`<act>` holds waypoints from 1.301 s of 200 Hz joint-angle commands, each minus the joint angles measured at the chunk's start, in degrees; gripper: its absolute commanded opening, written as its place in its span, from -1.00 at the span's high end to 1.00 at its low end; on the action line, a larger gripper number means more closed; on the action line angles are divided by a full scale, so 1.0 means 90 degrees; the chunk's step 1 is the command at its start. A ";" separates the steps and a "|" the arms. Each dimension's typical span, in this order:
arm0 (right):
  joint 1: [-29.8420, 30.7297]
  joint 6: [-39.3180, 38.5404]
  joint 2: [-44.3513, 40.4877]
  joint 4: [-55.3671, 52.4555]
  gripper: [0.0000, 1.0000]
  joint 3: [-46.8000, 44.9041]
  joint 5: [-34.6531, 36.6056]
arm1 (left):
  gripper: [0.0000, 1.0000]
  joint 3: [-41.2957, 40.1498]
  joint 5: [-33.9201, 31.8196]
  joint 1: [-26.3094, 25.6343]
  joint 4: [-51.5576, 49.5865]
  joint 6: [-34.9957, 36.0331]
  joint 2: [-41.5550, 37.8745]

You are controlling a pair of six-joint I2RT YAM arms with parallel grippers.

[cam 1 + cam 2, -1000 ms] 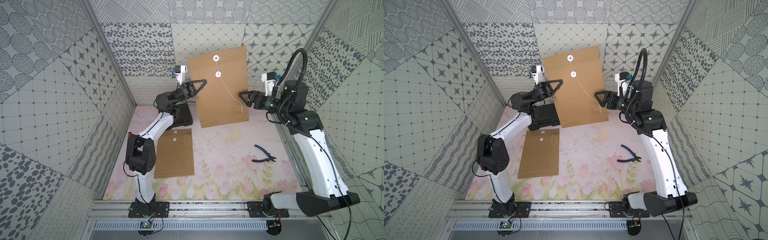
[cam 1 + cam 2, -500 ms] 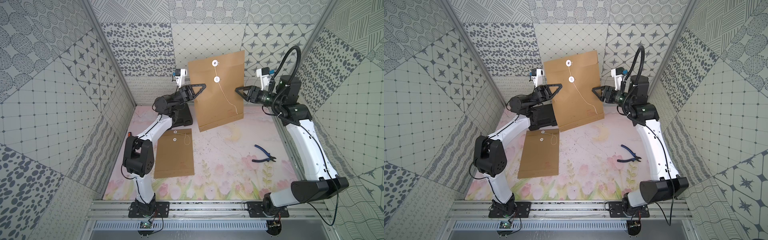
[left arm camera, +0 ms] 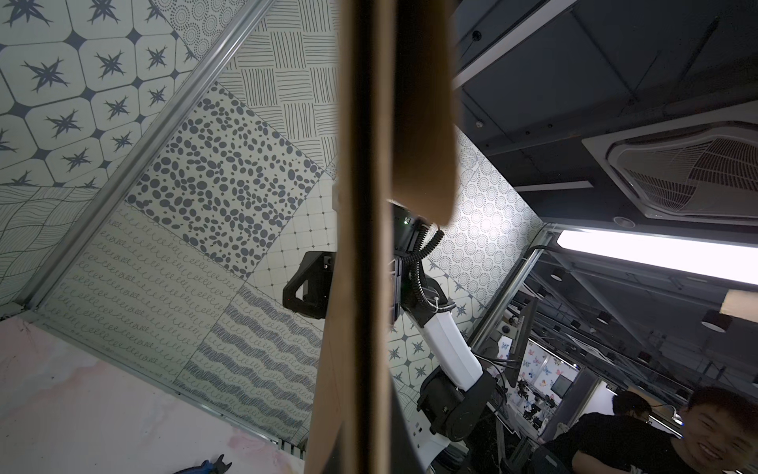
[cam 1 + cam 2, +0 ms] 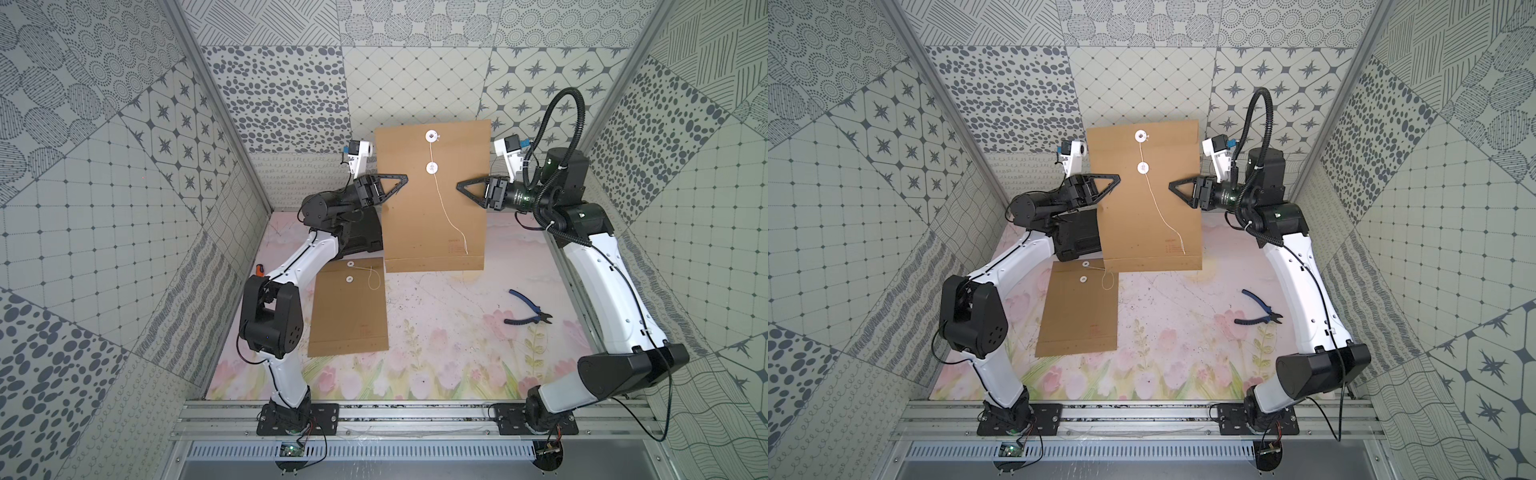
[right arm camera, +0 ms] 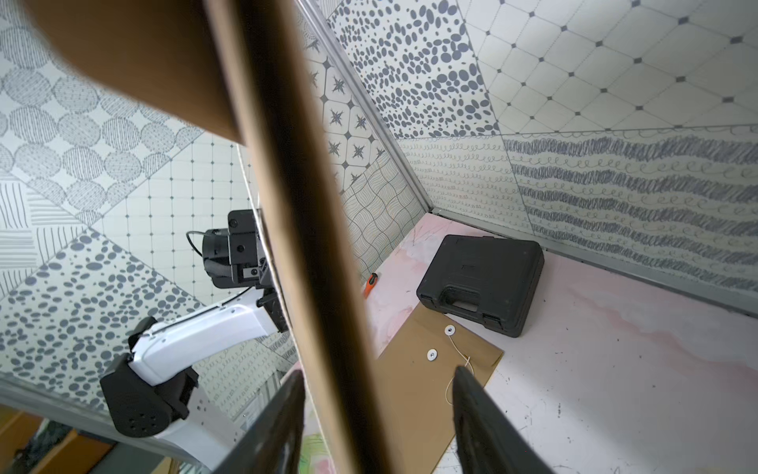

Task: Close the mouth of the file bag
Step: Close the file bag.

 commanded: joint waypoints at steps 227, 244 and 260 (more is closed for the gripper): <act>-0.0226 0.1762 -0.0182 0.2617 0.23 -0.1476 -0.1725 | 1.00 -0.0420 0.0290 0.0210 -0.0811 0.0928 -0.0407; -0.0226 0.1438 -0.0321 0.2116 -0.04 -0.1477 -0.1239 | 1.00 -0.0597 -0.0129 0.0392 -0.0785 0.1065 -0.0501; -0.0215 0.0871 -0.0537 0.1234 -0.21 -0.1477 -0.0435 | 1.00 -0.0689 -0.0506 0.0601 -0.0719 0.1066 -0.0508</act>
